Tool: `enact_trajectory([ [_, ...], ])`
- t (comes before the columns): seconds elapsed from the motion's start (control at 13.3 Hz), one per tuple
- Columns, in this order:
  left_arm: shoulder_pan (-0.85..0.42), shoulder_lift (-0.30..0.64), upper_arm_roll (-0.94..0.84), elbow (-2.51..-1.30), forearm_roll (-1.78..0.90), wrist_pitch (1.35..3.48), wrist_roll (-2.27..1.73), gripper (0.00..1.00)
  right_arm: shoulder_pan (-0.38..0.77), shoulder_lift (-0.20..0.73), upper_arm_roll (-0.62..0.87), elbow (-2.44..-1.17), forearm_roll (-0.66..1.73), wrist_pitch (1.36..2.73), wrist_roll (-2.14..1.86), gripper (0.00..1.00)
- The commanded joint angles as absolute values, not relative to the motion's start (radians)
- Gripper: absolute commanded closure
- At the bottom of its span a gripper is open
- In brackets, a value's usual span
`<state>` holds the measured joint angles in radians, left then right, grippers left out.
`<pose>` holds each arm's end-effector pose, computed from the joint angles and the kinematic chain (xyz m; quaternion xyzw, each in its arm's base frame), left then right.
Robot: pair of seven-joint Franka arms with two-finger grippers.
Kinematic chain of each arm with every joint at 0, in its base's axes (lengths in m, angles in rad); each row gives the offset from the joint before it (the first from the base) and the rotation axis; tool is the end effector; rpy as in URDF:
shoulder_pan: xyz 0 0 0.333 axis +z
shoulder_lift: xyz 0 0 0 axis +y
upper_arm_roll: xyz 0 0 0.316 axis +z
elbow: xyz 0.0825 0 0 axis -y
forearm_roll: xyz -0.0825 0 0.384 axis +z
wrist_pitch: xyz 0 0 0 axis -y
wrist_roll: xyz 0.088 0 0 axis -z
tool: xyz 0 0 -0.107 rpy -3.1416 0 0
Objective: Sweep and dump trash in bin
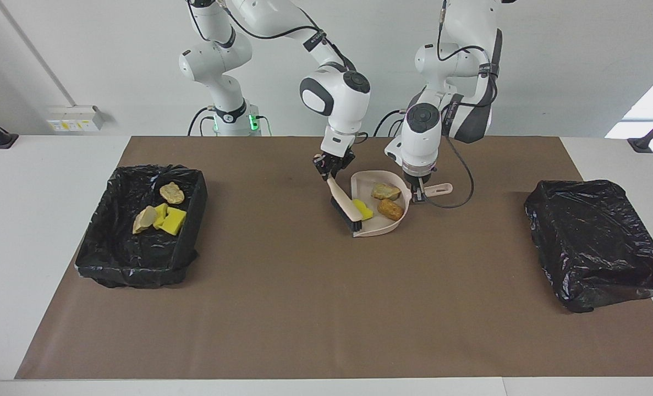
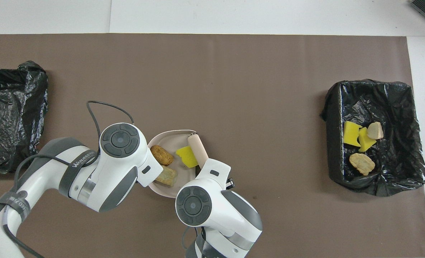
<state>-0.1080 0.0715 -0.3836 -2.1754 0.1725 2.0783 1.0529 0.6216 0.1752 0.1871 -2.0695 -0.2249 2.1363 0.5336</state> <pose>0.4675 -0.2394 0.3492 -0.6781 0.7282 0.0937 0.0337 0.3980 0.4004 0.3409 0.9755 0.2001 0.0066 0.0909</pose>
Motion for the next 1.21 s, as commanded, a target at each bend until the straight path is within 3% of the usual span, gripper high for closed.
enact_trajectory([
  [0.0,-0.097,0.052,-0.383,-2.198,0.158,2.102,1.063,1.00,0.606,0.192,0.195,-2.024,-0.229,2.149,0.618,1.00],
  [0.6,-0.097,0.051,-0.383,-2.201,0.156,2.100,1.054,1.00,0.597,0.366,0.189,-1.702,0.020,2.148,0.686,1.00],
  [0.83,-0.097,0.049,-0.383,-2.204,0.156,2.102,1.052,1.00,0.531,0.348,0.193,-1.669,0.141,2.102,0.638,1.00],
  [1.13,-0.097,0.049,-0.383,-2.207,0.156,2.102,1.054,1.00,0.493,0.295,0.195,-1.609,0.228,1.924,0.597,1.00],
])
